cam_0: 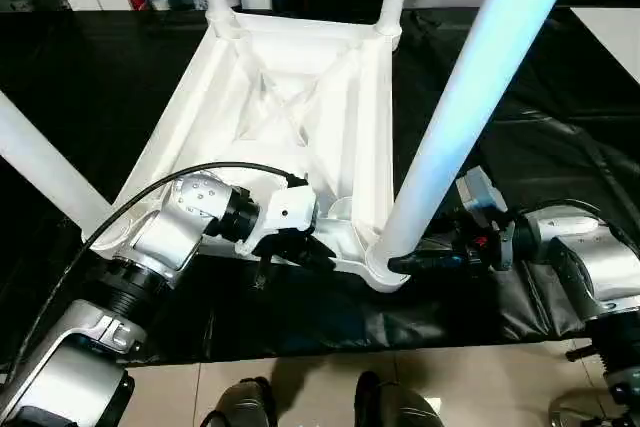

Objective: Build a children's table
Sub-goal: Rotate leg to tighten

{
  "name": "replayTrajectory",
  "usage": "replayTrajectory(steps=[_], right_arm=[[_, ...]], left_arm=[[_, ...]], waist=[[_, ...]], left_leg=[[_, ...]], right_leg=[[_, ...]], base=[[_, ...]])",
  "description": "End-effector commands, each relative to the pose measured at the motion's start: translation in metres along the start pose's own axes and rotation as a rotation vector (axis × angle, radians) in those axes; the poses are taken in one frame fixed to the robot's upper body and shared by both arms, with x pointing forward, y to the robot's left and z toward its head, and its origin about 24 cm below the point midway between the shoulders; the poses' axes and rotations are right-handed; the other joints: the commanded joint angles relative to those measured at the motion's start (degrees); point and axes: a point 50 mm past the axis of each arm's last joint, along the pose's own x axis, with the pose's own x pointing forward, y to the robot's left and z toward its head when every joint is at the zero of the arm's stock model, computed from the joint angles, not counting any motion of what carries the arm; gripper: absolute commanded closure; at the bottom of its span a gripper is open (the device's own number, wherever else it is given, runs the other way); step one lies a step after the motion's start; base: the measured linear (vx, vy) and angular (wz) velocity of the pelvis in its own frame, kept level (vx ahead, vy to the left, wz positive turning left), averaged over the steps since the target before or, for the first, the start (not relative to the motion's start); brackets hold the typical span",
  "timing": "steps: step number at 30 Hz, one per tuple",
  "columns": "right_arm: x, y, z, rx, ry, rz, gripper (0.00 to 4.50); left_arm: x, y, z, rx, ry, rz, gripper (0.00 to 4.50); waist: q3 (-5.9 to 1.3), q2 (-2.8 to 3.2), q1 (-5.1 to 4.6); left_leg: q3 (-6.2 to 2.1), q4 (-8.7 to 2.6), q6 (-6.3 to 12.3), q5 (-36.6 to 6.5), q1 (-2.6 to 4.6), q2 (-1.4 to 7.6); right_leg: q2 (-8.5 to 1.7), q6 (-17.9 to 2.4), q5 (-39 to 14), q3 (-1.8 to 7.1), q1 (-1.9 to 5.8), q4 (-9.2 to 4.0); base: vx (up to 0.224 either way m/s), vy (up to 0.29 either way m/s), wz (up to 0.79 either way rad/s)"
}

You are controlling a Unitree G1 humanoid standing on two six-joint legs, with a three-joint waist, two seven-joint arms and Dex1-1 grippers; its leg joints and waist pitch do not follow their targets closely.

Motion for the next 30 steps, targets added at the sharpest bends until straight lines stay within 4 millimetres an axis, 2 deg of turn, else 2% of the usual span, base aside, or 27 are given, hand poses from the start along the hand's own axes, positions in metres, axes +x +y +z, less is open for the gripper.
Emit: replayTrajectory(steps=[1, 4, 5, 7, 8, 9, 10, 11, 12, 13, 14, 15, 16, 17, 18, 19, 20, 21, 22, 23, 24, 25, 26, 27, 28, 29, 30], right_arm=[[0.007, 0.007, 0.001, 0.024, -0.048, 0.045, 2.5], [0.02, 0.009, 0.0, 0.074, -0.069, -0.032, 2.5], [0.026, 0.008, -0.001, 0.077, -0.055, -0.074, 2.5], [0.039, 0.006, -0.001, 0.073, -0.043, -0.168, 2.5], [0.046, 0.004, 0.0, 0.088, -0.049, -0.228, 2.5], [0.055, 0.001, 0.003, 0.135, -0.079, -0.312, 2.51], [0.061, -0.001, 0.005, 0.171, -0.097, -0.365, 2.52], [0.066, -0.004, 0.007, 0.194, -0.11, -0.418, 2.53], [0.072, -0.007, 0.009, 0.214, -0.124, -0.5, 2.53], [0.074, -0.008, 0.01, 0.221, -0.129, -0.525, 2.54], [0.077, -0.01, 0.012, 0.235, -0.138, -0.562, 2.54], [0.083, -0.013, 0.015, 0.249, -0.154, -0.626, 2.54], [0.092, -0.014, 0.019, 0.264, -0.168, -0.678, 2.54], [0.097, -0.014, 0.022, 0.274, -0.176, -0.711, 2.54], [0.101, -0.014, 0.026, 0.282, -0.205, -0.74, 2.54], [0.104, -0.013, 0.029, 0.297, -0.243, -0.759, 2.19], [0.104, -0.013, 0.03, 0.302, -0.256, -0.771, 1.98], [0.104, -0.013, 0.03, 0.302, -0.256, -0.771, 1.84], [0.103, -0.013, 0.03, 0.296, -0.253, -0.778, 1.74], [0.1, -0.013, 0.028, 0.282, -0.244, -0.78, 1.74], [0.099, -0.013, 0.027, 0.277, -0.24, -0.781, 1.61], [0.093, -0.012, 0.024, 0.246, -0.224, -0.776, 1.47], [0.091, -0.012, 0.022, 0.239, -0.221, -0.776, 1.38], [0.083, -0.012, 0.019, 0.221, -0.213, -0.775, 1.26], [0.082, -0.012, 0.018, 0.218, -0.213, -0.774, 1.14], [0.074, -0.012, 0.015, 0.194, -0.21, -0.767, 1.14], [0.067, -0.012, 0.014, 0.178, -0.206, -0.76, 1.02]], left_arm=[[0.009, 0.0, 0.005, 0.005, -0.005, -0.036, 4.5], [0.015, 0.006, 0.01, -0.053, -0.039, 0.046, 4.5], [0.017, 0.008, 0.011, -0.065, -0.04, 0.072, 4.5], [0.023, 0.011, 0.015, -0.096, -0.043, 0.121, 4.5], [0.027, 0.012, 0.019, -0.11, -0.055, 0.144, 4.5], [0.033, 0.015, 0.024, -0.141, -0.082, 0.191, 4.5], [0.037, 0.017, 0.027, -0.163, -0.101, 0.223, 4.5], [0.041, 0.019, 0.031, -0.18, -0.116, 0.25, 4.5], [0.045, 0.02, 0.034, -0.202, -0.13, 0.28, 4.5], [0.047, 0.021, 0.035, -0.207, -0.134, 0.292, 4.5], [0.049, 0.023, 0.038, -0.216, -0.142, 0.317, 4.5], [0.053, 0.026, 0.041, -0.233, -0.154, 0.356, 4.5], [0.056, 0.028, 0.044, -0.242, -0.159, 0.397, 4.5], [0.058, 0.032, 0.047, -0.253, -0.167, 0.45, 4.5], [0.059, 0.033, 0.05, -0.261, -0.173, 0.483, 4.5], [0.06, 0.034, 0.053, -0.268, -0.177, 0.511, 4.5], [0.06, 0.033, 0.053, -0.268, -0.175, 0.511, 4.5], [0.06, 0.033, 0.053, -0.268, -0.175, 0.511, 4.5], [0.059, 0.033, 0.052, -0.268, -0.17, 0.512, 4.5], [0.056, 0.032, 0.05, -0.26, -0.157, 0.51, 4.5], [0.055, 0.032, 0.049, -0.257, -0.153, 0.509, 4.5], [0.051, 0.031, 0.045, -0.245, -0.132, 0.504, 4.5], [0.05, 0.031, 0.043, -0.241, -0.126, 0.503, 4.5], [0.045, 0.03, 0.039, -0.229, -0.109, 0.495, 4.5], [0.045, 0.029, 0.039, -0.227, -0.107, 0.494, 4.5], [0.041, 0.027, 0.034, -0.215, -0.09, 0.476, 4.5], [0.038, 0.025, 0.032, -0.196, -0.082, 0.452, 4.5]], waist=[[-6.02, -0.78, -0.4], [-5.92, -0.73, -0.26], [-5.79, -0.73, -0.39], [-5.29, -0.79, -1.04], [-5.02, -0.53, -1.29], [-4.64, -0.94, -2.03], [-4.52, -0.46, -2.14], [-4.12, -0.52, -3.18], [-3.75, -0.31, -4.18], [-3.83, -0.13, -4.76], [-3.62, 0.32, -5.39], [-3.61, 1.4, -6.4], [-2.72, 1.93, -5.76], [-2.72, 1.93, -5.76], [-3.14, 0.83, -5.46], [-4.14, -1.74, -5.45], [-4.04, -2.33, -4.27], [-4.22, -2.01, -3.58], [-4.41, -1.26, -3.18], [-4.8, -0.52, -3.34], [-5.25, -0.27, -3.69], [-5.47, -0.1, -3.8], [-5.56, -0.14, -4.01], [-5.5, -0.04, -3.92], [-5.5, -0.04, -3.92], [-5.38, -0.08, -3.85], [-5.37, -0.07, -3.88]], left_leg=[[-1.0, -3.64, 7.65, -6.0, 1.06, 3.87], [-1.07, -3.7, 7.31, -6.4, 1.13, 3.85], [-1.12, -3.77, 6.64, -7.0, 1.12, 3.74], [-1.33, -4.0, 4.14, -10.4, 1.33, 3.37], [-1.4, -4.05, 3.43, -11.8, 1.49, 3.3], [-1.54, -4.08, 2.33, -13.8, 1.18, 3.0], [-1.79, -4.0, 1.55, -14.8, 1.47, 2.96], [-2.11, -3.84, 0.51, -18.4, 1.99, 2.75], [-2.46, -3.57, -0.25, -22.3, 2.55, 2.57], [-2.7, -3.42, -0.42, -24.1, 2.84, 2.62], [-2.96, -3.55, -0.35, -25.7, 2.49, 2.8], [-4.08, -4.84, -0.67, -31.4, 1.91, 4.74], [-5.7, -10.92, -2.23, -43.4, -0.61, 8.59], [-5.7, -10.92, -2.23, -43.4, -0.61, 8.59], [-3.45, -9.79, -3.47, -44.4, 3.19, 5.7], [-2.52, -3.2, -2.92, -27.8, 3.58, 0.46], [-1.85, -0.08, 0.36, -11.7, 2.97, -0.92], [-2.18, -0.77, 1.32, -7.3, 1.59, -0.65], [-2.55, -2.81, 1.49, -4.1, -0.18, 0.28], [-2.98, -3.98, 1.14, -4.6, -0.42, 1.5], [-2.95, -4.05, 1.79, -5.2, 0.0, 2.25], [-2.97, -4.07, 2.38, -5.3, 0.3, 2.6], [-2.73, -3.92, 3.72, -4.7, -0.05, 2.6], [-2.42, -3.83, 4.85, -4.5, -0.04, 2.52], [-2.42, -3.83, 4.85, -4.5, -0.04, 2.52], [-2.26, -3.83, 5.87, -5.2, 0.05, 2.61], [-2.16, -3.78, 6.15, -5.2, 0.06, 2.57]], right_leg=[[-4.06, -12.0, -19.1, 3.73, 4.22, -3.11], [-4.12, -11.7, -20.1, 3.71, 4.09, -3.19], [-4.09, -11.1, -21.6, 3.61, 4.08, -3.46], [-4.1, -8.8, -28.4, 3.3, 3.83, -4.41], [-4.18, -8.0, -30.7, 3.22, 3.77, -4.76], [-4.09, -6.1, -34.9, 2.87, 3.96, -5.35], [-4.17, -5.5, -36.9, 2.54, 3.8, -5.58], [-4.13, -3.2, -41.6, 1.58, 3.53, -6.79], [-3.95, -0.6, -45.6, 0.09, 3.36, -8.08], [-3.93, 0.6, -46.3, -0.75, 3.6, -8.61], [-3.85, 1.7, -46.2, -1.64, 4.16, -8.98], [-3.65, 2.3, -41.8, -3.0, 5.84, -7.83], [-2.37, -1.7, -15.8, 1.54, 7.29, 4.83], [-2.37, -1.7, -15.8, 1.54, 7.29, 4.83], [-1.89, -3.1, -17.2, 3.52, 3.75, 3.18], [-5.22, -1.4, -41.4, 4.55, 2.67, -4.69], [-6.78, 2.8, -56.8, 5.9, 2.55, -7.2], [-7.22, 3.1, -56.8, 6.42, 3.91, -6.71], [-5.59, 2.1, -49.4, 5.35, 4.69, -5.17], [-3.98, -0.8, -37.5, 4.47, 4.61, -4.0], [-3.2, -4.6, -26.2, 4.47, 4.23, -2.93], [-3.04, -6.6, -22.3, 4.47, 4.11, -2.52], [-3.09, -9.7, -16.1, 4.5, 4.64, -2.04], [-3.13, -11.4, -13.4, 4.54, 4.73, -2.09], [-3.13, -11.4, -13.4, 4.54, 4.73, -2.09], [-3.28, -12.4, -12.5, 4.58, 4.99, -2.11], [-3.34, -12.5, -12.5, 4.63, 5.09, -2.18]], base=[[0.0, 0.0, 0.0], [0.0, 0.0, 0.0], [0.0, 0.0, 0.0], [0.0, 0.0, 0.0], [0.0, 0.0, 0.0], [0.0, 0.0, 0.0], [0.0, 0.0, 0.0], [-0.051, 0.016, -0.1], [-0.051, 0.016, -0.1], [0.0, 0.0, 0.0], [0.0, 0.0, 0.0], [0.0, 0.0, 0.0], [-0.072, 0.033, -0.11], [0.0, 0.0, 0.0], [0.0, 0.0, 0.0], [0.036, -0.069, 0.03], [0.005, -0.087, -0.12], [0.005, -0.087, -0.12], [0.025, -0.065, -0.14], [0.0, 0.0, 0.0], [0.0, 0.0, 0.0], [0.0, 0.0, 0.0], [0.0, 0.0, 0.0], [0.0, 0.0, 0.0], [0.0, 0.0, 0.0], [0.0, 0.0, 0.0], [0.0, 0.0, 0.0]])
